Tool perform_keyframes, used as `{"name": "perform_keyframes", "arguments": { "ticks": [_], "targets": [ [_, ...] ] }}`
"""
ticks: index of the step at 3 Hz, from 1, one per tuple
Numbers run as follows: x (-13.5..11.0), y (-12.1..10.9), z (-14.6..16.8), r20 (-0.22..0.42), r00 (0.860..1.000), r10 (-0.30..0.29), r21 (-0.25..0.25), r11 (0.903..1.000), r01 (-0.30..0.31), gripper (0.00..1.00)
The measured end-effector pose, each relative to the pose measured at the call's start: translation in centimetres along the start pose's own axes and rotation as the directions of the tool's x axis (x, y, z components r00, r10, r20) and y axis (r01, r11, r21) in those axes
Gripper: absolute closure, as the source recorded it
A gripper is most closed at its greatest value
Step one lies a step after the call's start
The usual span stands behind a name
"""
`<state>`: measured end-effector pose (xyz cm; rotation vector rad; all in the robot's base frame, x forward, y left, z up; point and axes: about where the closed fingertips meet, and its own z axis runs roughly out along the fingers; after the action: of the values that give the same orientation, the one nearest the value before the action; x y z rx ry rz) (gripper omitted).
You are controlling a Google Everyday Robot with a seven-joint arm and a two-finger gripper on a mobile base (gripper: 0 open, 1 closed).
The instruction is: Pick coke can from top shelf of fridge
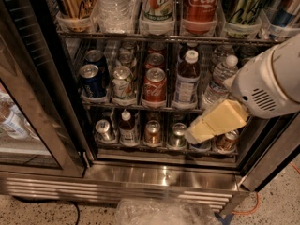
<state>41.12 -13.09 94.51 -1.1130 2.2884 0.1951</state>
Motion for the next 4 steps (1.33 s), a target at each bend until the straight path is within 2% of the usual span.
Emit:
{"name": "perform_keyframes", "arguments": {
  "ticks": [1, 2, 3, 4],
  "targets": [
    [-2.0, 0.2, 0.5, 0.08, 0.991, 0.104, 0.079, 0.9908, -0.11, 0.0],
    [-3.5, -0.1, 1.2, 0.112, 0.976, 0.187, 0.128, 0.9713, -0.201, 0.0],
    [-3.9, 0.0, 0.8, 0.125, 0.964, 0.234, 0.131, 0.9594, -0.25, 0.0],
    [-3.9, 0.0, 0.8, 0.125, 0.964, 0.234, 0.131, 0.9594, -0.25, 0.0]
  ]
}}
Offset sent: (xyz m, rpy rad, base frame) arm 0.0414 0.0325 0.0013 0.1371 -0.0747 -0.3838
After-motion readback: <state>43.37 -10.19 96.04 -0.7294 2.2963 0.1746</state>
